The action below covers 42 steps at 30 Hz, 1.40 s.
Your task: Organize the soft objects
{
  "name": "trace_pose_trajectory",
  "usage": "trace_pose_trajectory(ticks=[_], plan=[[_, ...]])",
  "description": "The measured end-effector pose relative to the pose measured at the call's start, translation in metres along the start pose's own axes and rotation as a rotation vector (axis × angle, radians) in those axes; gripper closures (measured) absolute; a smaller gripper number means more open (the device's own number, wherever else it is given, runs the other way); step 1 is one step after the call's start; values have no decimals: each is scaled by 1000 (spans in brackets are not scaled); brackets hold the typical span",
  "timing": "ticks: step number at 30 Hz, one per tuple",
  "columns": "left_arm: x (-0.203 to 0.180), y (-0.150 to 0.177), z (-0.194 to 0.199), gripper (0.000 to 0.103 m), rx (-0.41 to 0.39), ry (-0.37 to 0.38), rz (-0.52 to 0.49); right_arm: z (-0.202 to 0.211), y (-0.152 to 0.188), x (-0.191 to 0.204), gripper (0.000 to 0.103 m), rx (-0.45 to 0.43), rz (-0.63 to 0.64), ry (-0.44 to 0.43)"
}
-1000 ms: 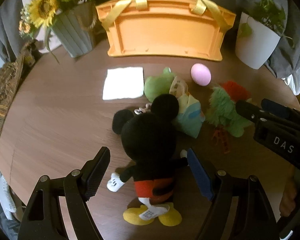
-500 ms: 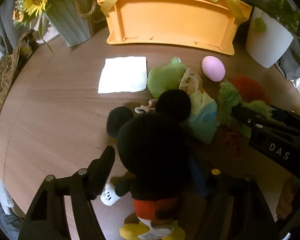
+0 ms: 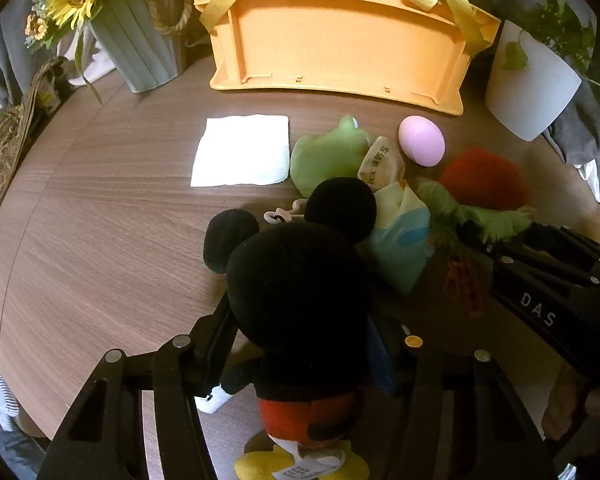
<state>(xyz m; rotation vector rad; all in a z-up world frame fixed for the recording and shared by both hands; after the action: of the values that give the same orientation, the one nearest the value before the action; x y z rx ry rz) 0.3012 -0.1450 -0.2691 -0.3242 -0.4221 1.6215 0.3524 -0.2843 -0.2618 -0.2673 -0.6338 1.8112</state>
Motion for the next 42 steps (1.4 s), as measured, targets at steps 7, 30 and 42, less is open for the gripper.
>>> trace_pose_trajectory(ticks=[7, 30, 42], plan=[[0, -4, 15, 47, -54, -15, -16, 12, 2, 2, 69, -43, -3, -3], [12, -31, 102, 47, -294, 27, -39, 101, -21, 29, 72, -255, -17, 21], [31, -61, 151, 46, -435, 67, -72, 152, -46, 53, 72, -373, -19, 64]])
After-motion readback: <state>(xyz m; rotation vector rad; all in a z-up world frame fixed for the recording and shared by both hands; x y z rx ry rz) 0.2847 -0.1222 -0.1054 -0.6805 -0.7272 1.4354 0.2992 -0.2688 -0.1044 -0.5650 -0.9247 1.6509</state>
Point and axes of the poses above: each gripper's, at about its wrist camera, not at the fingertips, and z roughly against the way its jaws point, x to its left, y to its underside, the point moved 8 cm from there along -z, roughly the way its jaws point, and after that the axes turned 3 degrees about -y, right-handed, at the moved point
